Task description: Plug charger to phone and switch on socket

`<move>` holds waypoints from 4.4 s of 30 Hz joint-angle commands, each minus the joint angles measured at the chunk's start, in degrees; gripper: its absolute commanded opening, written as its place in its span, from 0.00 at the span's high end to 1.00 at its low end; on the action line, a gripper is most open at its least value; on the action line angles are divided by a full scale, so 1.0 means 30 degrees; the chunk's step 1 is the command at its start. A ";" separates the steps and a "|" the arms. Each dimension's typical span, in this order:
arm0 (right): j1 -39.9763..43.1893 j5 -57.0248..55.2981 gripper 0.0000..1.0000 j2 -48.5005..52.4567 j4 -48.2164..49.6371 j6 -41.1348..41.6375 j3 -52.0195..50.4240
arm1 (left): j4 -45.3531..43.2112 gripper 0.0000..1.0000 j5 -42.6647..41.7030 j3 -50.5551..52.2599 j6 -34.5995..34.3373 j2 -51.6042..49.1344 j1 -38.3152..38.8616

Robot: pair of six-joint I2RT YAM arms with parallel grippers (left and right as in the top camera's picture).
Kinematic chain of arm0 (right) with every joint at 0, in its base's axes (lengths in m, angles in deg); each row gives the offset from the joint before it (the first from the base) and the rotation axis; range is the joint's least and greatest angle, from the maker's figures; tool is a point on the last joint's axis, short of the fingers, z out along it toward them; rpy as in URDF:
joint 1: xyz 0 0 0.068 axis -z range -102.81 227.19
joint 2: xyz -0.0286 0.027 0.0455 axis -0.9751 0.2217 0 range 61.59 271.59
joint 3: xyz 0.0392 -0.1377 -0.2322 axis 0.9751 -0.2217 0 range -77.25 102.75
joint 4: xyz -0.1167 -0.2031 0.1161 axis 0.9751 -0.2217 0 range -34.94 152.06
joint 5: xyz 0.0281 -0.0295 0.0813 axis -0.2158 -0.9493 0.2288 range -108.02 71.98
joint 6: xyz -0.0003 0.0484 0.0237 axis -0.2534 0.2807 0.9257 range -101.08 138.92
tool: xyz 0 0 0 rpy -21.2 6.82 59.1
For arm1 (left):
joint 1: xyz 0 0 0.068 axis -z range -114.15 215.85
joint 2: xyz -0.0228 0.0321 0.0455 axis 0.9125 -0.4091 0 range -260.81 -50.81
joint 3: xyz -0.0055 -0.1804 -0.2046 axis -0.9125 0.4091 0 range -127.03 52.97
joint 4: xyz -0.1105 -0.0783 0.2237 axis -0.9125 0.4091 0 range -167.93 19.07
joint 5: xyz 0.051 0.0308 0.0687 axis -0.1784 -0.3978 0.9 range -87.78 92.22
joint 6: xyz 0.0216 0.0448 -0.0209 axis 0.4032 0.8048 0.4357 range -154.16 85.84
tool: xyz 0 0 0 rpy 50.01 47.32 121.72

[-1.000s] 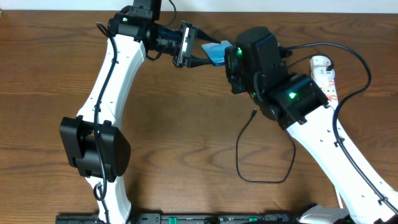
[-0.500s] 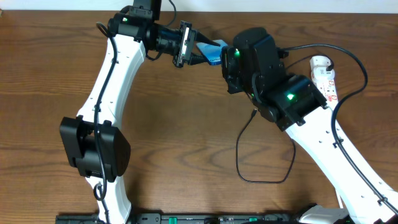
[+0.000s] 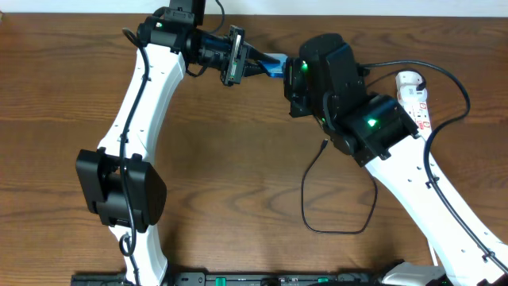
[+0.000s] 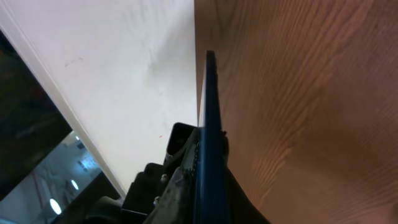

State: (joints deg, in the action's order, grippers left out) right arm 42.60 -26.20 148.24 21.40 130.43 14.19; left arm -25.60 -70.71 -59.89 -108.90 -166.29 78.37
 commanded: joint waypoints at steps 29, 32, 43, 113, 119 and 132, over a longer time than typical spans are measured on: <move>0.5821 0.0707 0.01 0.0175 -0.7876 -2.3671 -0.1078 | 0.3286 0.93 1.3333 -0.0219 1.2845 0.0546 -0.0073; 0.5763 0.1093 0.01 0.0590 -0.7512 -2.3839 -0.3002 | 0.4007 0.93 1.5118 -0.0219 1.2845 0.0546 -0.0073; 0.5748 0.4014 0.32 0.2412 -0.2674 -2.3839 -0.8663 | 0.4554 0.92 1.5693 -0.0219 1.3049 0.0546 -0.0073; 0.5894 0.4444 0.92 0.7876 0.0947 -2.2345 -0.9267 | 0.4758 0.93 1.5664 -0.0219 1.3056 0.0546 -0.0058; 0.6288 0.6543 0.99 0.7796 0.1683 -2.3890 -0.9136 | 0.4000 0.92 1.2466 -0.0219 1.4921 0.0546 -0.0058; 0.8043 1.6466 0.99 0.2703 0.2637 -3.0279 -0.8976 | -0.3446 0.93 -0.2076 -0.0219 1.8629 0.0663 -0.0051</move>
State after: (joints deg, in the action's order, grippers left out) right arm 65.53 9.62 163.17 28.44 46.58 -13.09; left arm -33.86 -63.93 -59.89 -55.18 -166.29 78.39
